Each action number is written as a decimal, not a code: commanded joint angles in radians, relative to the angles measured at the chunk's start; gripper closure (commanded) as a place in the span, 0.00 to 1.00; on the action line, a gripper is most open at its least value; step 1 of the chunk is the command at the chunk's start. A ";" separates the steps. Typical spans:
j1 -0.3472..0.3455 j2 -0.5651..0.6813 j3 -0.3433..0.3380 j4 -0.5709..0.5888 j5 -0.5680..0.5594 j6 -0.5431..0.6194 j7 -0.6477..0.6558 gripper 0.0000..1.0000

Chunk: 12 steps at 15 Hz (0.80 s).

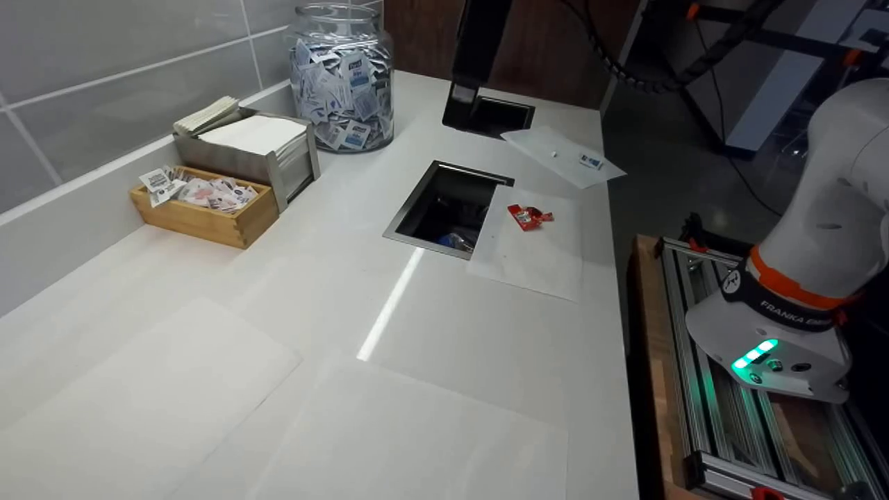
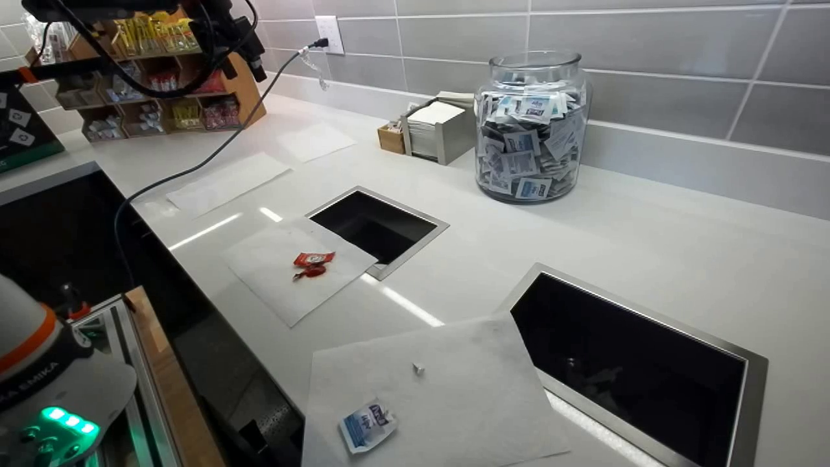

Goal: Remove a red sachet from the paper and drop it in the cabinet waste bin opening

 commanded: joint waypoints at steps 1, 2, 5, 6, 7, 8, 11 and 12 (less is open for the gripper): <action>-0.019 -0.028 0.014 -0.079 -0.006 0.036 0.127 0.00; -0.021 -0.043 0.012 -0.109 -0.001 0.052 0.151 0.00; -0.037 -0.070 -0.003 -0.212 0.023 0.116 0.218 0.00; -0.047 -0.079 -0.007 -0.249 0.026 0.137 0.244 0.00; -0.052 -0.086 -0.016 -0.286 0.042 0.161 0.257 0.00; -0.063 -0.097 -0.022 -0.322 0.047 0.182 0.278 0.00; -0.099 -0.112 -0.026 -0.406 0.010 0.266 0.300 0.00; -0.088 -0.065 -0.026 -0.334 0.023 0.208 0.281 0.00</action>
